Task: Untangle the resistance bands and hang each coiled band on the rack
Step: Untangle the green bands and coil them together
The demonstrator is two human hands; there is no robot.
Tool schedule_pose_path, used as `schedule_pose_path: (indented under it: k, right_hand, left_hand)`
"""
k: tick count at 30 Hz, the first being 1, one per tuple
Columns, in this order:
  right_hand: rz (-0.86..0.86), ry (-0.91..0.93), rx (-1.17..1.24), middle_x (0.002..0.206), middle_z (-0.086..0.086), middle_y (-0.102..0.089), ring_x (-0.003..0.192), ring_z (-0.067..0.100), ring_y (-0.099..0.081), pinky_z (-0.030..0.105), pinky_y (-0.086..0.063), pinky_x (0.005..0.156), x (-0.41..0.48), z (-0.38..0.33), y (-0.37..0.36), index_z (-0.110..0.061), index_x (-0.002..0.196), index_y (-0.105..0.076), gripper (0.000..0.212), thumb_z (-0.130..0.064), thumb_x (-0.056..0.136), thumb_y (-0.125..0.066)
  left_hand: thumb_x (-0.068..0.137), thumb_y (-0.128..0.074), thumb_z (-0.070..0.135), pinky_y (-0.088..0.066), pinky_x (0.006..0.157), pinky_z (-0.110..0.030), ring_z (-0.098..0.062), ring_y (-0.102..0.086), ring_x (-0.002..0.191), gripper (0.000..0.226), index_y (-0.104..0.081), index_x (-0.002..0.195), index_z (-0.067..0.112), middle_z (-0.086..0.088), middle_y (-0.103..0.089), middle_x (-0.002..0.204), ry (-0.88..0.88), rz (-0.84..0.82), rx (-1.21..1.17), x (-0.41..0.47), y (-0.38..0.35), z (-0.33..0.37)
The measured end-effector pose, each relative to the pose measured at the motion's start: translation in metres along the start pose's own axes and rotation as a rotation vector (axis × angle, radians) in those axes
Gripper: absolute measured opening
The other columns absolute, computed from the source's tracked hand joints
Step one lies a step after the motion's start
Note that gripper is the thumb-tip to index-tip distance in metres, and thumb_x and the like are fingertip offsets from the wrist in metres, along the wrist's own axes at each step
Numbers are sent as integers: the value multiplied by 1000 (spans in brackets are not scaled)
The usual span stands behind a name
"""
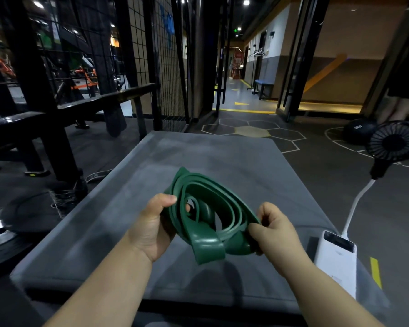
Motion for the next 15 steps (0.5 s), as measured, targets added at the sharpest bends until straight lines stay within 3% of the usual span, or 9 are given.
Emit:
schedule_pose_path:
  k: [2,5,7,10,13,15]
  right_hand:
    - [33,70,-288,63,12,-48,54,28,-51,42,-47,51,-1,-3,1,-12,74,-39,23,-5,79,-60]
    - [-140,72,-519,85,3,-60,73,25,-62,44,-56,68,-8,-4,-17,-19,89,-50,16,-27,90,-63]
    - [-268,32,-398,91,6,-64,70,21,-65,37,-58,65,-14,-4,-26,-16,104,-54,18,-25,92,-63]
    - [-381,-74,-125,89,15,-66,60,24,-62,39,-57,62,-21,-2,-35,-12,112,-53,23,-10,92,-64]
    - [-512,-94,-211,95,15,-67,68,20,-63,34,-55,65,-24,5,-41,-17,117,-51,37,-15,86,-70]
    - [-597,-87,-311,101,8,-69,83,14,-65,34,-56,77,-23,10,-37,-23,117,-54,60,-33,64,-78]
  left_hand:
    - [46,-70,29,-56,66,-37,-24,-63,70,55,-70,96,6,-12,-64,75,9,-12,0,0,-2,-1]
    - [46,-70,32,-57,72,-39,-28,-67,76,52,-75,92,8,-16,-70,84,57,-53,79,-2,-4,-5]
    - [48,-70,34,-56,75,-42,-34,-65,83,54,-76,94,7,-22,-67,94,84,-71,138,-2,-1,-5]
    - [51,-71,36,-54,76,-43,-36,-62,87,59,-73,100,5,-25,-62,99,108,-104,177,-2,0,-5]
    - [50,-71,34,-55,72,-38,-32,-65,79,51,-76,92,6,-22,-66,91,128,-158,223,-3,-1,-6]
    - [49,-70,32,-55,70,-36,-32,-65,76,53,-75,92,2,-24,-65,89,148,-195,287,-3,-2,-8]
Point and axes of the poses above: each hand's wrist, its own x-axis towards the middle knuckle, its own y-axis out of the back of the hand, z = x × y, the point moved 9 cm from there along x, towards the middle knuckle
